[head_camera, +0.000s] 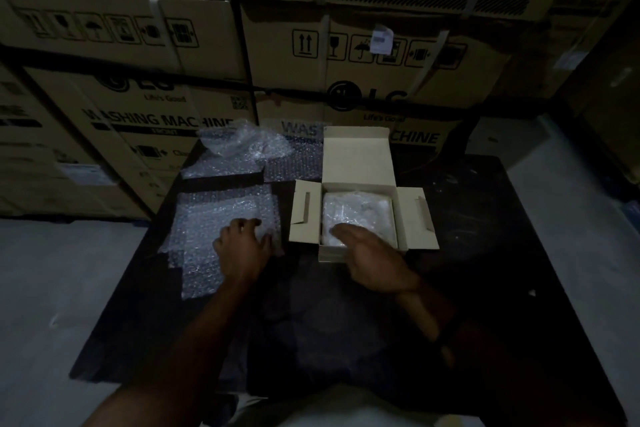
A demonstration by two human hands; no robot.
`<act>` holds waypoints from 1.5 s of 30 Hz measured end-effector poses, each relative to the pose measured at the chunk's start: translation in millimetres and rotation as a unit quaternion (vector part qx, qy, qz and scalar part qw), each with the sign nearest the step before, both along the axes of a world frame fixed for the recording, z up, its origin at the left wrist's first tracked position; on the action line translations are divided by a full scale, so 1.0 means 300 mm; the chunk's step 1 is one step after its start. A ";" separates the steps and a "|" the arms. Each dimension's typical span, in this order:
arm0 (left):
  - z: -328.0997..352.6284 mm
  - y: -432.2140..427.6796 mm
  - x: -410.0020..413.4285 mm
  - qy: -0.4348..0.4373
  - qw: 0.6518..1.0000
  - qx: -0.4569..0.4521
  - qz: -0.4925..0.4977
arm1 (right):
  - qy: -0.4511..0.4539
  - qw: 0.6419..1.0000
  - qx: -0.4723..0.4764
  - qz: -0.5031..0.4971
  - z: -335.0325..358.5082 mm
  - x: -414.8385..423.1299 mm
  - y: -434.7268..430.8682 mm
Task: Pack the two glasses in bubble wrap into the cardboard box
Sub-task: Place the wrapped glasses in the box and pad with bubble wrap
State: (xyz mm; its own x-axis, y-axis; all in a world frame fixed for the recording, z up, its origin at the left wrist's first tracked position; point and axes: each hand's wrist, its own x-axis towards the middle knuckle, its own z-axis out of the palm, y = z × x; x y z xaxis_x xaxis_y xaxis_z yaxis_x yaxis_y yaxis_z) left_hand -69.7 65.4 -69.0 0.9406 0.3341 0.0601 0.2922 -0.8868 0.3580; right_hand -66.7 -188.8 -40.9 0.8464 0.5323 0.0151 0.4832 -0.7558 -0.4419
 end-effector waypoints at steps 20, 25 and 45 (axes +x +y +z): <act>-0.091 0.106 0.014 0.192 0.977 0.071 -0.051 | 0.068 0.991 0.090 -0.072 -0.103 -0.080 0.165; -0.065 0.151 0.015 0.151 0.987 0.002 -0.060 | 0.098 0.981 0.132 -0.102 -0.089 -0.077 0.170; 0.119 0.234 0.018 -0.091 0.707 -0.701 -0.001 | 0.157 0.956 0.202 -0.146 -0.056 -0.055 0.159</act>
State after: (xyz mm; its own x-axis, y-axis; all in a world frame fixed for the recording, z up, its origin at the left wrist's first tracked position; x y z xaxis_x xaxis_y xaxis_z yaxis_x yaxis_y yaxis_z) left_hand -64.4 135.7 -33.5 0.9606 0.1843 -0.2078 0.1263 0.3765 0.9178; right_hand -83.4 -141.0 -57.7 0.9544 0.2776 -0.1097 0.0740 -0.5759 -0.8141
